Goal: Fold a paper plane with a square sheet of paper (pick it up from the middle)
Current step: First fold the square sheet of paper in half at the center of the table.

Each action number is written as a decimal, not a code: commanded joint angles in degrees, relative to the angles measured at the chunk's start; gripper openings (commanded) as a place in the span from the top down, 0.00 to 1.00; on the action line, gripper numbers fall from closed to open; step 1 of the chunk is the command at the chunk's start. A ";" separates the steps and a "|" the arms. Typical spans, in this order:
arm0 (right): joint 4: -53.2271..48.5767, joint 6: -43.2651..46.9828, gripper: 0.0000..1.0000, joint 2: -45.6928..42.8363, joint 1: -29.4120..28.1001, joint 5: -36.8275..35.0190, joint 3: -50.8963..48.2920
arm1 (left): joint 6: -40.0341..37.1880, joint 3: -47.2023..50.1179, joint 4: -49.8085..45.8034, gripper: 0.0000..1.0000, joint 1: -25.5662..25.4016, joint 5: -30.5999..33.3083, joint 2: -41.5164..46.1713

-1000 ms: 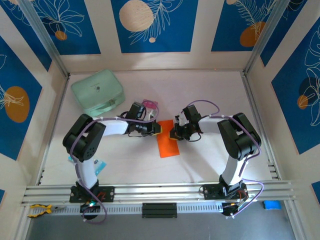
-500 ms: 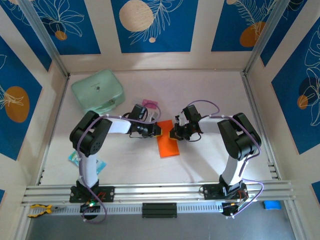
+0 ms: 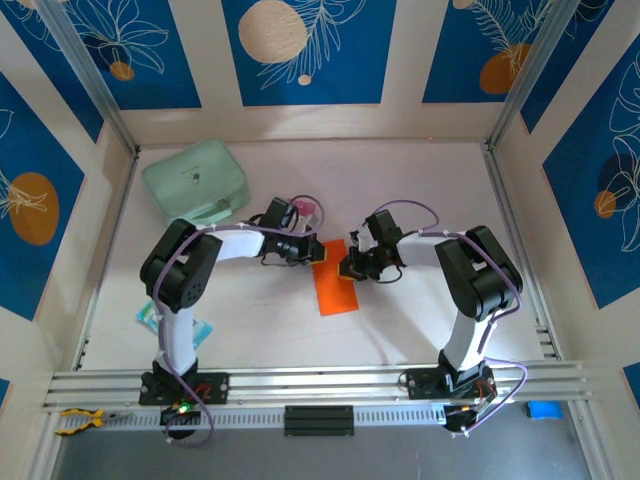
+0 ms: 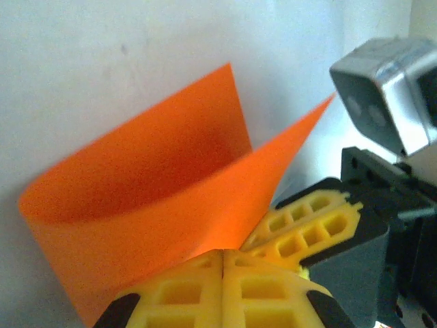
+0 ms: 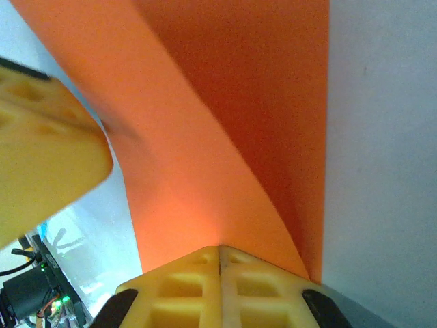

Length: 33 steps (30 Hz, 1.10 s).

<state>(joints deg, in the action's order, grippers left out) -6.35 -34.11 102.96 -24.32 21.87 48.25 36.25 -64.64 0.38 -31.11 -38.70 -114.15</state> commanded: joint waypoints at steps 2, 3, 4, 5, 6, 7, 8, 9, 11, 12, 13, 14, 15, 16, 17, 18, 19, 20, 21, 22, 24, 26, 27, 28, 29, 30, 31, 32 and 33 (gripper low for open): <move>-8.94 0.17 1.00 3.05 -0.34 -7.04 -3.06 | -2.33 -0.51 -2.49 0.97 2.23 1.21 -3.76; -8.95 0.18 1.00 3.04 -0.35 -7.11 -3.03 | -2.37 -0.40 -2.34 0.97 2.61 1.11 -4.10; -8.95 0.13 1.00 3.10 -0.32 -7.18 -3.03 | -2.48 -0.24 -2.02 0.97 2.93 0.96 -4.33; -8.99 0.14 1.00 3.04 -0.29 -7.19 -2.98 | -2.47 -0.22 -1.94 0.97 3.30 1.35 -4.52; -8.99 0.18 1.00 3.08 -0.32 -7.19 -2.98 | -2.47 -0.22 -1.96 0.97 3.59 1.85 -4.52; -8.99 0.14 1.00 3.02 -0.32 -7.19 -2.99 | -2.56 -0.33 -2.03 0.97 3.73 2.23 -4.36; -8.98 0.16 1.00 3.04 -0.40 -7.19 -2.98 | -2.58 -0.61 -2.28 0.97 3.95 2.89 -4.29; -9.08 0.18 1.00 3.06 -0.38 -7.19 -3.00 | -2.51 -0.94 -2.55 0.97 4.13 3.52 -4.24; -9.03 0.28 1.00 3.03 -0.38 -7.19 -2.96 | -2.31 -1.81 -2.96 0.97 4.49 4.83 -4.35; -9.08 0.14 1.00 2.95 -0.38 -7.19 -3.07 | -2.20 -2.33 -3.45 0.97 4.61 5.84 -4.42; -9.03 0.12 1.00 2.95 -0.40 -7.11 -3.07 | -2.06 -2.70 -3.88 0.97 4.74 6.80 -4.47; -9.04 0.17 1.00 2.87 -0.39 -6.95 -3.07 | -1.72 -3.22 -4.43 0.97 4.90 7.71 -4.43; -8.95 0.15 1.00 2.78 -0.39 -6.93 -3.15 | -1.26 -3.68 -5.08 0.98 5.09 8.80 -4.55; -8.98 0.18 1.00 2.71 -0.38 -6.95 -3.14 | -0.59 -4.02 -5.66 0.98 5.26 9.77 -4.64; -8.94 0.18 1.00 2.77 -0.34 -7.00 -3.14 | -0.18 -4.50 -5.92 0.98 5.45 10.19 -4.92; -8.95 0.18 1.00 2.80 -0.40 -7.00 -3.16 | 0.20 -4.97 -6.36 0.99 5.53 10.36 -5.31; -8.95 0.18 1.00 2.82 -0.38 -6.96 -3.16 | 0.55 -5.45 -6.91 0.99 5.58 10.71 -5.51; -8.94 0.18 1.00 2.78 -0.45 -6.94 -3.12 | 0.80 -5.74 -7.18 0.99 5.62 11.07 -5.79; -8.97 0.16 1.00 2.78 -0.41 -6.99 -3.24 | 1.15 -5.93 -7.47 0.99 5.64 11.62 -5.89; -8.94 0.18 1.00 2.79 -0.38 -7.01 -3.22 | 1.37 -6.02 -7.59 0.99 5.60 11.93 -5.92; -9.04 0.13 1.00 2.75 -0.42 -7.10 -3.24 | 1.59 -6.52 -8.67 0.99 5.64 12.69 -6.16; -9.07 0.14 1.00 2.69 -0.43 -7.10 -3.24 | 1.41 -6.90 -9.72 1.00 5.72 13.59 -6.23; -9.05 0.18 1.00 2.60 -0.41 -7.10 -3.25 | 1.42 -7.14 -10.79 1.00 5.69 14.61 -6.14; -9.08 0.16 1.00 2.60 -0.44 -7.10 -3.21 | 1.33 -7.25 -11.69 1.00 5.63 15.76 -5.87; -9.04 0.18 1.00 2.60 -0.40 -7.15 -3.33 | 1.29 -7.33 -12.18 1.00 5.70 16.73 -5.59; -9.05 0.13 1.00 2.60 -0.44 -7.19 -3.31 | 1.41 -7.50 -12.85 1.00 5.66 17.79 -5.43; -8.99 0.18 1.00 2.60 -0.43 -7.19 -3.29 | 1.70 -7.73 -13.55 1.00 5.68 18.91 -5.30; -8.95 0.07 1.00 2.60 -0.42 -7.20 -3.39 | 2.13 -7.78 -13.73 1.00 5.69 19.56 -5.34; -8.87 0.04 1.00 2.60 -0.46 -7.19 -3.50 | 2.57 -7.85 -13.79 1.00 5.65 19.97 -5.33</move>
<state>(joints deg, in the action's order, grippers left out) -6.37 -34.11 102.96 -24.36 21.87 48.23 37.89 -72.16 -8.97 -27.09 -30.09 -118.26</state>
